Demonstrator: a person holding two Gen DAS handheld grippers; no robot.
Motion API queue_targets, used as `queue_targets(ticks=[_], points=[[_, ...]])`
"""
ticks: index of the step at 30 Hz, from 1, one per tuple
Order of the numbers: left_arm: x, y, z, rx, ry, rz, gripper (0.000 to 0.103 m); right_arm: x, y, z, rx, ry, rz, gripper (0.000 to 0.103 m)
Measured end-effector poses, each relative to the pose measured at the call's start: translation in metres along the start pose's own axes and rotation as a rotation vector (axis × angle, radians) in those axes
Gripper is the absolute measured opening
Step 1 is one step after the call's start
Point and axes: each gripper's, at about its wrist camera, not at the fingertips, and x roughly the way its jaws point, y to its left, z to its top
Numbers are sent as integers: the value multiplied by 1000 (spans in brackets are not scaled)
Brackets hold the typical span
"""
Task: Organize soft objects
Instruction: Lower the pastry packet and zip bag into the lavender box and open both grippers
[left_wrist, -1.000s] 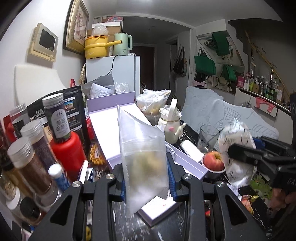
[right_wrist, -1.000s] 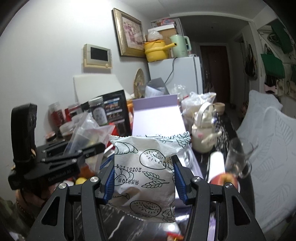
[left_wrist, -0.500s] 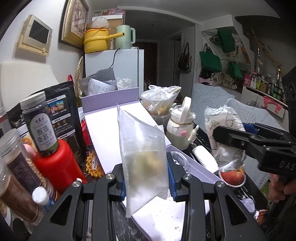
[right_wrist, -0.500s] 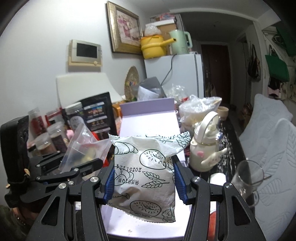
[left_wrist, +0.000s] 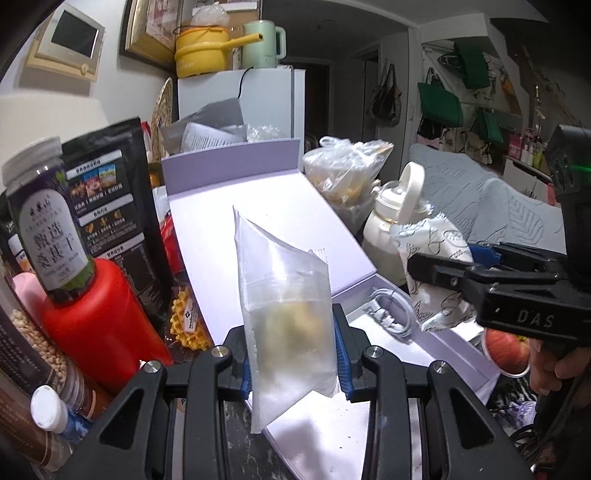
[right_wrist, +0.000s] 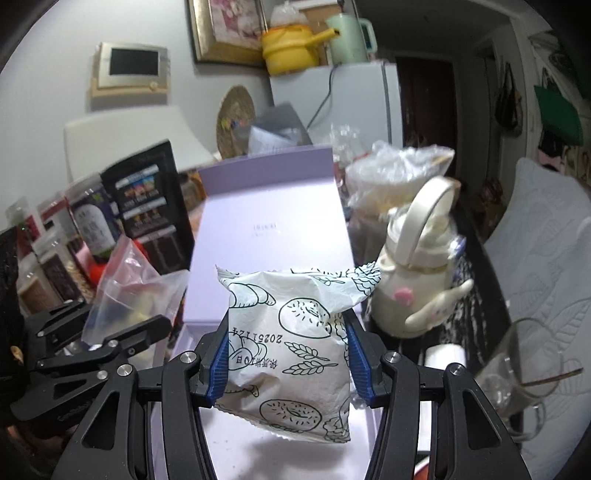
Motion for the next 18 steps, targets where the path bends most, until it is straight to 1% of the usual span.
queue_targets(ticks=[10,18], points=[[25,6,-7,-1,53,32,34,62,-6,-14,19,140,5,54],[40,7,-10,1,85,31,34,102,-10,-24,39,244,12,54]])
